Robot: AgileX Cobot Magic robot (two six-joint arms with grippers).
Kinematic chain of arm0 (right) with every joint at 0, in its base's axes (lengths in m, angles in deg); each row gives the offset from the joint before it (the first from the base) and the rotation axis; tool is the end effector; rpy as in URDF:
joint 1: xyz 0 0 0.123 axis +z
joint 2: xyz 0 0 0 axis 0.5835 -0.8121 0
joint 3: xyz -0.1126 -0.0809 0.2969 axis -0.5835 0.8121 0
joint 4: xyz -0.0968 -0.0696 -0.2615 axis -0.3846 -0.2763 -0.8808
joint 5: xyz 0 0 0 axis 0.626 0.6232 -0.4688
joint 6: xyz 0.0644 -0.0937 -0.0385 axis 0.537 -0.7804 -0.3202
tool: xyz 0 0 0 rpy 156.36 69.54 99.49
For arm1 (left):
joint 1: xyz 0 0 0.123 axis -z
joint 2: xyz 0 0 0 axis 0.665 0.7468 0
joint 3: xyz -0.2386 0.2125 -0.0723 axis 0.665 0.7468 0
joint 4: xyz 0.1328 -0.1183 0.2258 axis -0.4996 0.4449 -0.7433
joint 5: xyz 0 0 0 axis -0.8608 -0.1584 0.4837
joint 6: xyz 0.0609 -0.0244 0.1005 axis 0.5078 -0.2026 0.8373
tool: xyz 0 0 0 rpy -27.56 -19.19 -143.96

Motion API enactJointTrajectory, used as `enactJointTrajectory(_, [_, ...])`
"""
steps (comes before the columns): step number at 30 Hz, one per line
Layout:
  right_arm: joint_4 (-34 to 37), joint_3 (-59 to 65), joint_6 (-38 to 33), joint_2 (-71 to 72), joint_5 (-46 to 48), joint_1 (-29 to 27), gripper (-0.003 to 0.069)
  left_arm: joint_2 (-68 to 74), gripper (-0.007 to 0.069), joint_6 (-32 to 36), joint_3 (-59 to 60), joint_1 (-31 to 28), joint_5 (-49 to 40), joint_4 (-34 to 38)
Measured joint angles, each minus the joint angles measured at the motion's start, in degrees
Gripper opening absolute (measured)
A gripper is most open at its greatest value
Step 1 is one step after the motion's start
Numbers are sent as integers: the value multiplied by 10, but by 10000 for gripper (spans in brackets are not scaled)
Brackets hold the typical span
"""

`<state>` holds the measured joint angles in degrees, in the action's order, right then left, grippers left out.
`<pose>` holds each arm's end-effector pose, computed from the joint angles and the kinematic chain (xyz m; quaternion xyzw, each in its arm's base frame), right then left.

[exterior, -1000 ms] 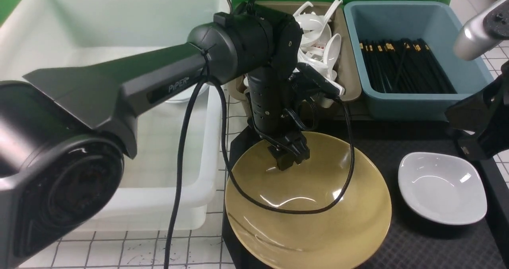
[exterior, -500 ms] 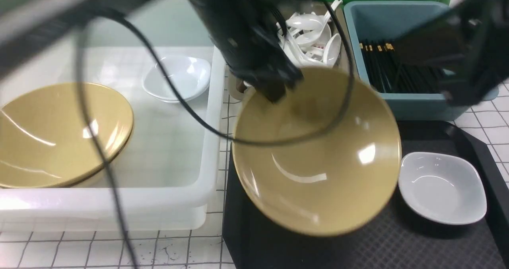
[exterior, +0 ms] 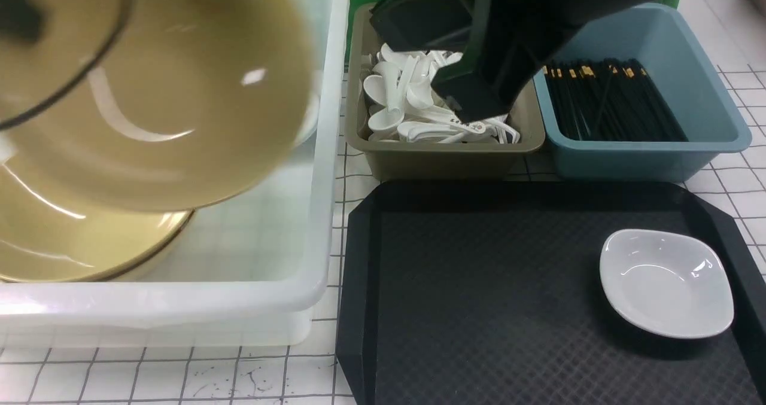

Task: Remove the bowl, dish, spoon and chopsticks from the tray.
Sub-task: Use the left arm to put the noodle bowl into the large storage box on the left

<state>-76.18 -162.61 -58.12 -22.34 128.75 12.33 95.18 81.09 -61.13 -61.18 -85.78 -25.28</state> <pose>0.2222 0.2617 0.5091 -0.4878 0.7331 0.1625 0.4453 0.2910 0.0598 0.4420 -0.0341 0.9418 -0.0872 0.3228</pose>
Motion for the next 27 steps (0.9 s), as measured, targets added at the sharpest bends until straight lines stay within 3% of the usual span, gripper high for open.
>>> enactJointTrajectory(6, [-2, 0, -13, 0, 8, 0, 46, 16, 8, -17, 113, -132, 95, 31])
enactJointTrajectory(18, [-35, 0, -13, 0, 43, 0, 47, 121, 22, -19, 158, -149, 156, 45])
enactJointTrajectory(23, [-41, 0, -13, 0, 44, 0, 47, 139, 116, -19, 158, -149, 156, 15])
enactJointTrajectory(27, [-49, 0, -13, 0, 45, 0, 47, 140, 300, -19, 152, -149, 141, -2])
